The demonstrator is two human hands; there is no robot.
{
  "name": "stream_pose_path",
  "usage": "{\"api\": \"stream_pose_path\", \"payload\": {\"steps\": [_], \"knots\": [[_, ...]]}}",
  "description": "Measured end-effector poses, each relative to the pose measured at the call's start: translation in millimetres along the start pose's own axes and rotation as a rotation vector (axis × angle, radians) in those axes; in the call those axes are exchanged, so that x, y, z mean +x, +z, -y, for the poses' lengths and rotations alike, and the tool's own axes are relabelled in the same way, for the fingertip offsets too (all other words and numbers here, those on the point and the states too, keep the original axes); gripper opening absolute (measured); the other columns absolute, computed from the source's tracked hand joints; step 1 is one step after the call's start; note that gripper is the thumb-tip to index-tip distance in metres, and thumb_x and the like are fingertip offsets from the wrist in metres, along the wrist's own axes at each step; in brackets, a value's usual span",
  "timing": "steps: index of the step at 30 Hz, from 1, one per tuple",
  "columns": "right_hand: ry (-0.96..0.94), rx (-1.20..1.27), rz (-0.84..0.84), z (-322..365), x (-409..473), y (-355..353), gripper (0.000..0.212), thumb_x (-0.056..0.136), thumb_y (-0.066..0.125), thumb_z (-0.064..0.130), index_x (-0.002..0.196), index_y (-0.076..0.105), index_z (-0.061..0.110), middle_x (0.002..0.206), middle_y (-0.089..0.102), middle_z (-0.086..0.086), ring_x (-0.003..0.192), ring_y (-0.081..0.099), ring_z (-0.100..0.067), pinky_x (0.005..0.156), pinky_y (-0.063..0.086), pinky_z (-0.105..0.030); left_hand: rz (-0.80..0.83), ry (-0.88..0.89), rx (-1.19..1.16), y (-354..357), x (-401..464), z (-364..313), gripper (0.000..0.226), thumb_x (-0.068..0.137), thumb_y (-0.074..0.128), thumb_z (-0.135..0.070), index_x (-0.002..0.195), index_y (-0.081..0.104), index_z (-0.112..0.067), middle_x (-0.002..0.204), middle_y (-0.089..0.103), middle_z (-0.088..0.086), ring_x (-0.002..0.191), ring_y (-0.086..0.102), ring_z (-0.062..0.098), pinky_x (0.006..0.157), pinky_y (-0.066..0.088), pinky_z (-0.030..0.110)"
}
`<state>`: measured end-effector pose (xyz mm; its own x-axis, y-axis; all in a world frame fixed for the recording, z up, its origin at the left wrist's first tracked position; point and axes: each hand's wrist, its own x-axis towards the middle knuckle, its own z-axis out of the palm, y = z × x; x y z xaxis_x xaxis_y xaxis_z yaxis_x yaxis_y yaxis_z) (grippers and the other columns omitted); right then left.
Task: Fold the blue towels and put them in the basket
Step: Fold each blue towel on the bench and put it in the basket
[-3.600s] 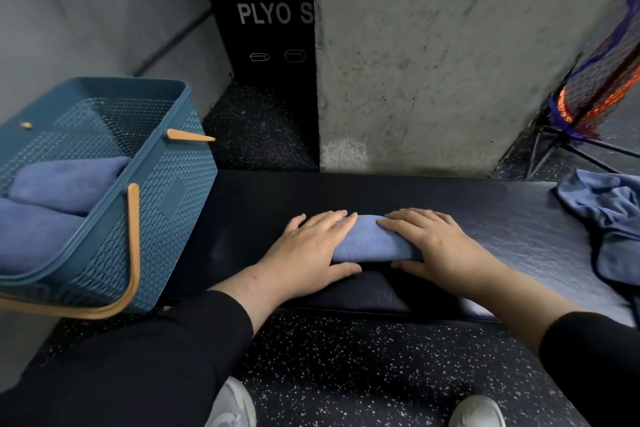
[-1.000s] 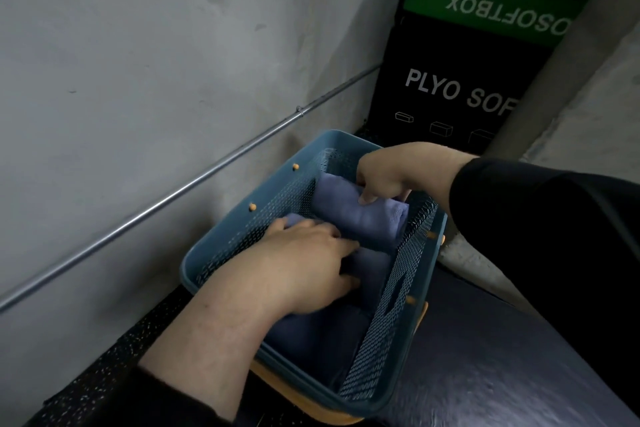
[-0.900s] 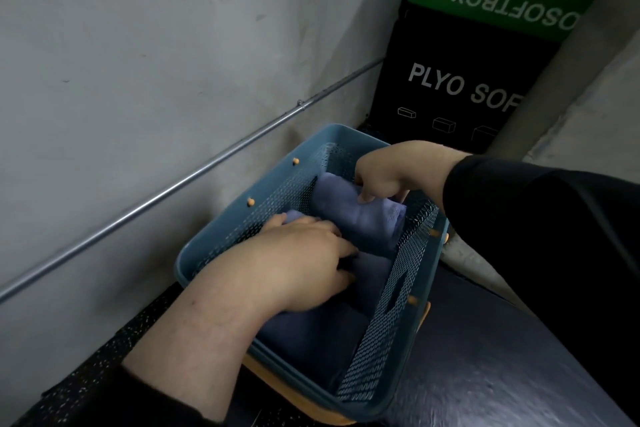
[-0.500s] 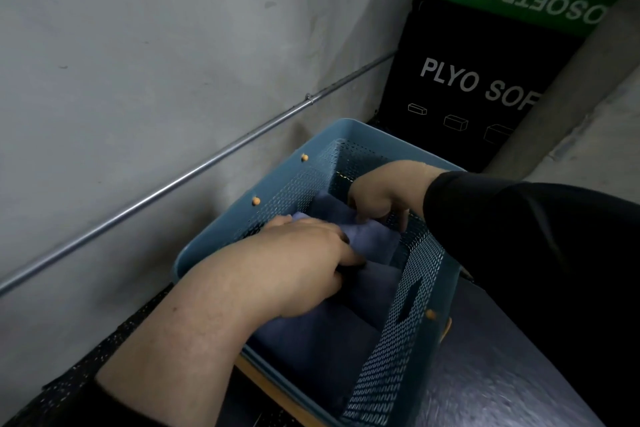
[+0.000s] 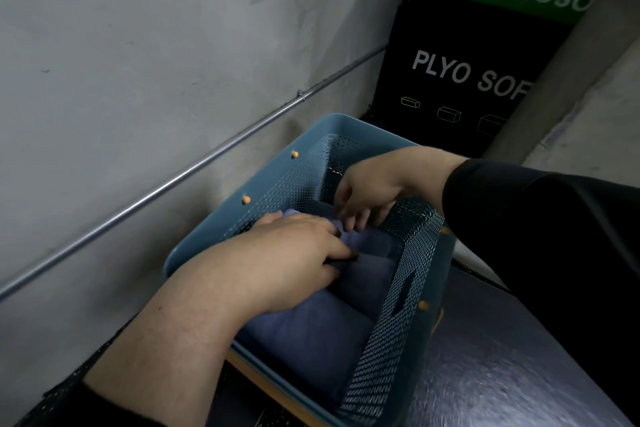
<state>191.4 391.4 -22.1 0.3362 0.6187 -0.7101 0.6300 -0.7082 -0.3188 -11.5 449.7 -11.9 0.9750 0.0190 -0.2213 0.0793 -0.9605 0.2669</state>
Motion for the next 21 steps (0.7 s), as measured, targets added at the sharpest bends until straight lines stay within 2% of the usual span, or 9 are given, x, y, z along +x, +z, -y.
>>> {"api": "stream_pose_path", "payload": {"steps": [2,5,12,15,19,21], "knots": [[0.001,-0.111,-0.009,-4,1,2,0.019,0.097,0.058,0.013,0.114,0.065,0.018,0.102,0.074,-0.004,0.095,0.070,-0.019,0.072,0.058,-0.032,0.005,-0.002,-0.014,1,0,2,0.041,0.097,0.050,-0.042,0.135,0.048,-0.056,0.131,0.049,-0.021,0.130,0.036,0.004,0.112,0.028,0.040],[0.001,-0.124,-0.036,-8,1,2,0.022,0.095,0.061,0.012,0.114,0.066,0.021,0.112,0.071,-0.008,0.105,0.068,-0.020,0.075,0.059,-0.036,0.018,-0.011,-0.017,1,1,2,0.041,0.097,0.051,-0.044,0.135,0.047,-0.056,0.135,0.046,-0.024,0.132,0.034,0.003,0.114,0.026,0.042],[0.002,-0.171,-0.007,-12,-4,1,0.031,0.099,0.057,0.016,0.129,0.060,0.023,0.119,0.063,-0.004,0.108,0.065,-0.021,0.078,0.061,-0.044,0.031,-0.019,-0.027,-5,-3,-3,0.035,0.098,0.049,-0.043,0.132,0.051,-0.052,0.134,0.046,-0.023,0.132,0.034,0.004,0.114,0.026,0.045],[-0.025,-0.167,-0.027,-14,-6,0,0.028,0.099,0.056,0.019,0.126,0.061,0.024,0.118,0.064,-0.004,0.106,0.066,-0.020,0.079,0.061,-0.043,0.041,-0.036,-0.041,-7,-4,-5,0.038,0.098,0.047,-0.041,0.135,0.049,-0.053,0.141,0.042,-0.025,0.137,0.029,0.004,0.118,0.020,0.046],[-0.034,-0.203,-0.022,-16,-8,0,0.020,0.099,0.057,0.021,0.117,0.062,0.029,0.107,0.064,0.001,0.105,0.066,-0.019,0.077,0.061,-0.040,0.066,-0.056,-0.057,-12,-7,-9,0.045,0.100,0.044,-0.040,0.143,0.041,-0.055,0.157,0.027,-0.026,0.150,0.011,0.003,0.123,0.007,0.049],[-0.035,-0.232,-0.022,-15,-9,1,0.020,0.098,0.060,0.023,0.116,0.062,0.031,0.112,0.064,0.000,0.105,0.065,-0.020,0.076,0.061,-0.040,0.074,-0.062,-0.056,-14,-8,-12,0.046,0.101,0.044,-0.041,0.144,0.040,-0.054,0.160,0.023,-0.025,0.151,0.007,0.003,0.124,0.004,0.049]]}}
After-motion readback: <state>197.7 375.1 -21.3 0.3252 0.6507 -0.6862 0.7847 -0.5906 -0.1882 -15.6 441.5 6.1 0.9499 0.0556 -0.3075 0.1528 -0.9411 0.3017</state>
